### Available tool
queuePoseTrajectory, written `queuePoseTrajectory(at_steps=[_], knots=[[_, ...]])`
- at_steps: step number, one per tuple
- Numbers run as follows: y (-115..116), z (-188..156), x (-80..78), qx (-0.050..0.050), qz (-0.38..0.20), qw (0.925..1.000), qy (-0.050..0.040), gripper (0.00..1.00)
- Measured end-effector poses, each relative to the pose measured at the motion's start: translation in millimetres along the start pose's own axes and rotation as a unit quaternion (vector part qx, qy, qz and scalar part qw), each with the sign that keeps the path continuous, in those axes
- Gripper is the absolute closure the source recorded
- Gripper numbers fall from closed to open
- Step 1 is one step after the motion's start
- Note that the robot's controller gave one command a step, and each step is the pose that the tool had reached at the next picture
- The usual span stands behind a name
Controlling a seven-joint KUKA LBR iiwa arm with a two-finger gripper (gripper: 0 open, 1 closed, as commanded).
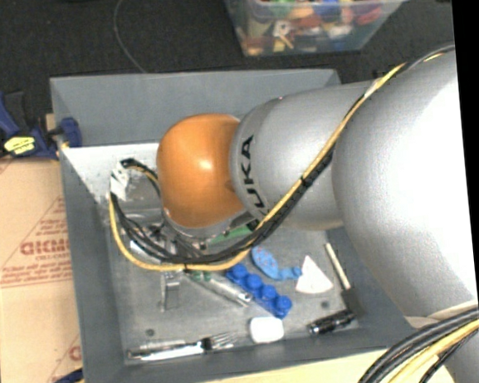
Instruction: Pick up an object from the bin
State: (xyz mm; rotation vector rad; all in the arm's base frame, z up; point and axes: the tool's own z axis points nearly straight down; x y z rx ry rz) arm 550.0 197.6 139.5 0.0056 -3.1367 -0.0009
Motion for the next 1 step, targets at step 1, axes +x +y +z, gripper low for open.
queuePoseTrajectory(at_steps=[1], knots=[[-0.6, -4.0, -2.2, -0.001, 0.002, 1.0000, -0.0036, 0.00]])
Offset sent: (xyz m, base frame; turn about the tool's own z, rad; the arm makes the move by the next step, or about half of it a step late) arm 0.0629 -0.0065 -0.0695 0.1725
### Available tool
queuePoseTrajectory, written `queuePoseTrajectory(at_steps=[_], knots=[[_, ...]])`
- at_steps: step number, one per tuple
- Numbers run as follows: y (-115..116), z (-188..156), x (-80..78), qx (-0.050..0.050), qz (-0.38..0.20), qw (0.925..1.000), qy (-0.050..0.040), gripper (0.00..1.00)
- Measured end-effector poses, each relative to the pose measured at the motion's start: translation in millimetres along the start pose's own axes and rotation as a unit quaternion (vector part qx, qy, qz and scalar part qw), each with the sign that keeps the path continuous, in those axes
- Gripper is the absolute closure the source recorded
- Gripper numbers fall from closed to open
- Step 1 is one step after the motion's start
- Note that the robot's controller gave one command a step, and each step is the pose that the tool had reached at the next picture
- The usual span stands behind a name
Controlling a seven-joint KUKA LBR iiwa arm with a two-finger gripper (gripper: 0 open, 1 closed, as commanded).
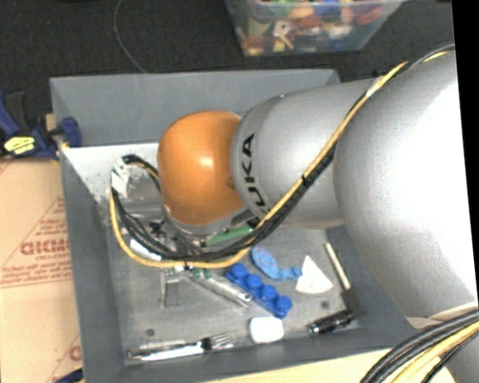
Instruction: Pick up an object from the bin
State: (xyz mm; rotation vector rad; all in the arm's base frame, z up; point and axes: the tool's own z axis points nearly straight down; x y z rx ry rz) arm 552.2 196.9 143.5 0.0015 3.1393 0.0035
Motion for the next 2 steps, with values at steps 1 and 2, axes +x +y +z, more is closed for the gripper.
queuePoseTrajectory(at_steps=[1, 2], knots=[[-6.2, 72.7, -63.3, -0.001, 0.083, 0.9966, -0.0028, 0.00], [-22.8, 69.7, -66.4, -0.002, 0.060, 0.9982, -0.0065, 0.00]])
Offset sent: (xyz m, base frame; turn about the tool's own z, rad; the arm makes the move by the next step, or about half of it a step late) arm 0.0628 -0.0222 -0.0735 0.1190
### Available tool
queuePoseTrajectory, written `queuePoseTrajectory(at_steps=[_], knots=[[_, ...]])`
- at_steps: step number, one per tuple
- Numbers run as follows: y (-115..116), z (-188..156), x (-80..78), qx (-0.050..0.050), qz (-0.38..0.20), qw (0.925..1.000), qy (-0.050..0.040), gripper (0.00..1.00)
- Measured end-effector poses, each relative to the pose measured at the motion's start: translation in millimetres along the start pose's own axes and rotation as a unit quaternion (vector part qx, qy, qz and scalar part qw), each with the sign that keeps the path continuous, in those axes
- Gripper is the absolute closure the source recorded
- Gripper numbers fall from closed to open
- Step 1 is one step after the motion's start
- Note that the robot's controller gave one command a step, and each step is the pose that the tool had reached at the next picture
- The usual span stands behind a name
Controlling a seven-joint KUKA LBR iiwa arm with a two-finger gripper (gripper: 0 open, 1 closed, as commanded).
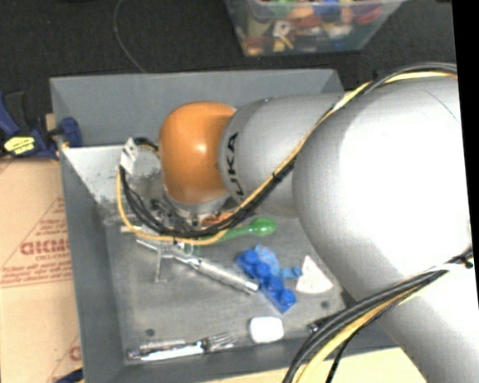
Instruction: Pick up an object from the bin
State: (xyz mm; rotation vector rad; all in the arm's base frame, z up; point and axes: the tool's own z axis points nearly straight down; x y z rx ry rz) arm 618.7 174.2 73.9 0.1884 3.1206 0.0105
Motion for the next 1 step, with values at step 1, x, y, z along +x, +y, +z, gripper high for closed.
queuePoseTrajectory(at_steps=[1], knots=[[-15.4, 1.4, -2.4, 0.000, 0.097, 0.9953, 0.0022, 0.00]])
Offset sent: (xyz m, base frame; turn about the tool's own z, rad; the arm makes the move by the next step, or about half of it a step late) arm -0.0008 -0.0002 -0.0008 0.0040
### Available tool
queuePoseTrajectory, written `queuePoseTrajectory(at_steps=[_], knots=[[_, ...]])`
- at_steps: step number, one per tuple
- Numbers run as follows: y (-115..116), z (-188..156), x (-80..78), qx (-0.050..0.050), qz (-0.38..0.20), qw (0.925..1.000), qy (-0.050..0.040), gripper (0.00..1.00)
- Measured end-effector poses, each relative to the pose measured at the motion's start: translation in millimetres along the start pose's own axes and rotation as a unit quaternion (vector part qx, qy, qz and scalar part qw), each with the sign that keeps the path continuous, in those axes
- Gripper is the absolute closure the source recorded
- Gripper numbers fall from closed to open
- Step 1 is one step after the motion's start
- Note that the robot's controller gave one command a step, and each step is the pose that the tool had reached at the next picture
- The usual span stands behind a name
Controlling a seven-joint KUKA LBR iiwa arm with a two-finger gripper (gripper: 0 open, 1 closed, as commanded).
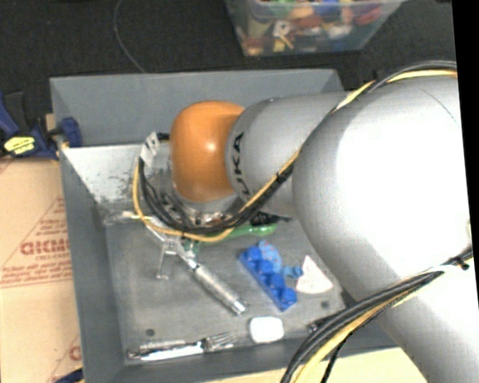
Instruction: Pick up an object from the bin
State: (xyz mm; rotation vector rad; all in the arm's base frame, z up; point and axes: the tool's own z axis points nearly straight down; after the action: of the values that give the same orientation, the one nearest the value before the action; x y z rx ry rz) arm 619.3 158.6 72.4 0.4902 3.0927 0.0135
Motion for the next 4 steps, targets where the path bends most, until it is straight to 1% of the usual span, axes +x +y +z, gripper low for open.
queuePoseTrajectory(at_steps=[1, 2, 3, 4], knots=[[13.9, -2.5, 3.6, -0.001, -0.095, 0.9955, -0.0040, 0.00], [-23.6, -0.1, -27.1, -0.002, 0.054, 0.9985, -0.0059, 1.00], [-23.7, -0.4, -27.1, -0.002, 0.055, 0.9985, -0.0059, 1.00], [-24.0, -12.1, -26.5, -0.002, 0.055, 0.9985, -0.0053, 1.00]])
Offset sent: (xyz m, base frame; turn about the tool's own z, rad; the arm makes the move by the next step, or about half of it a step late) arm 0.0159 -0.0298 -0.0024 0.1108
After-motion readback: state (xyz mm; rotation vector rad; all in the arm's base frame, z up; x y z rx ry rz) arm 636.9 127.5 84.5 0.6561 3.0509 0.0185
